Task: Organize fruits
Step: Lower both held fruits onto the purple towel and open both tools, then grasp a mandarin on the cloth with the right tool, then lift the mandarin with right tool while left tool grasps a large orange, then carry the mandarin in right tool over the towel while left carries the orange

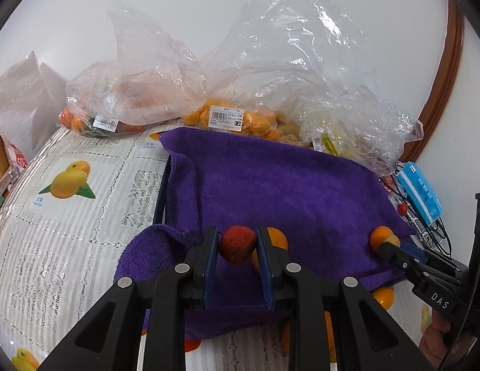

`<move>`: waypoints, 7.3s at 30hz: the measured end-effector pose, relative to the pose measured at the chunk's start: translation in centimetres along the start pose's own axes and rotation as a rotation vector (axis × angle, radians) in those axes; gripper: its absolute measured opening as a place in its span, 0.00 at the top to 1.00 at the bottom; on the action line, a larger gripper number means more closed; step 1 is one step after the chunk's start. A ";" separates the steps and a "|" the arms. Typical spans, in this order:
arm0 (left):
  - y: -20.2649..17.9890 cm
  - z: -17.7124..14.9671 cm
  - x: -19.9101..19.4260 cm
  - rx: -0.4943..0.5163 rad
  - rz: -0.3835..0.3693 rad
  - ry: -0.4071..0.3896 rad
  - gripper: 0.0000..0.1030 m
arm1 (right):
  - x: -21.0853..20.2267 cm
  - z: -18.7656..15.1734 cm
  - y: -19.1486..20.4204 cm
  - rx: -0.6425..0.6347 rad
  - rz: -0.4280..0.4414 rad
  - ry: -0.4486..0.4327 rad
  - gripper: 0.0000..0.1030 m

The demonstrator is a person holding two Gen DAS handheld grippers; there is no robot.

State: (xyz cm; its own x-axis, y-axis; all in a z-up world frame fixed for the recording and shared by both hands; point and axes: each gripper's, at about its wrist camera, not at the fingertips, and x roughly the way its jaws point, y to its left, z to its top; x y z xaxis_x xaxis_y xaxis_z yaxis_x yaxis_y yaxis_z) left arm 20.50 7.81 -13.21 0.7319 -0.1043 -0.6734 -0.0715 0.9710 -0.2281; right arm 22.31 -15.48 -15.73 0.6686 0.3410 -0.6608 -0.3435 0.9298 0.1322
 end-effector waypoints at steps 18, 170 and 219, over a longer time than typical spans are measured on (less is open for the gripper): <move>-0.1 -0.1 1.0 0.005 0.006 0.053 0.77 | 1.4 -0.4 0.2 -0.024 -0.010 0.053 0.74; -5.6 -6.7 -0.3 0.179 -0.047 0.146 0.61 | -5.2 -8.5 -2.2 0.071 -0.070 0.042 0.66; -3.8 -4.3 -5.8 0.074 -0.177 -0.064 0.62 | -8.3 -7.4 -1.6 0.075 0.029 -0.160 0.66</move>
State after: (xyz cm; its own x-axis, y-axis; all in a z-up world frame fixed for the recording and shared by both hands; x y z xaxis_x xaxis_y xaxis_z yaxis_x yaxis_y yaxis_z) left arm 13.64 3.80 -11.49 0.7704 -0.2632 -0.5807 0.1104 0.9521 -0.2851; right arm 12.42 -20.84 -15.94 0.7575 0.3803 -0.5306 -0.3184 0.9248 0.2083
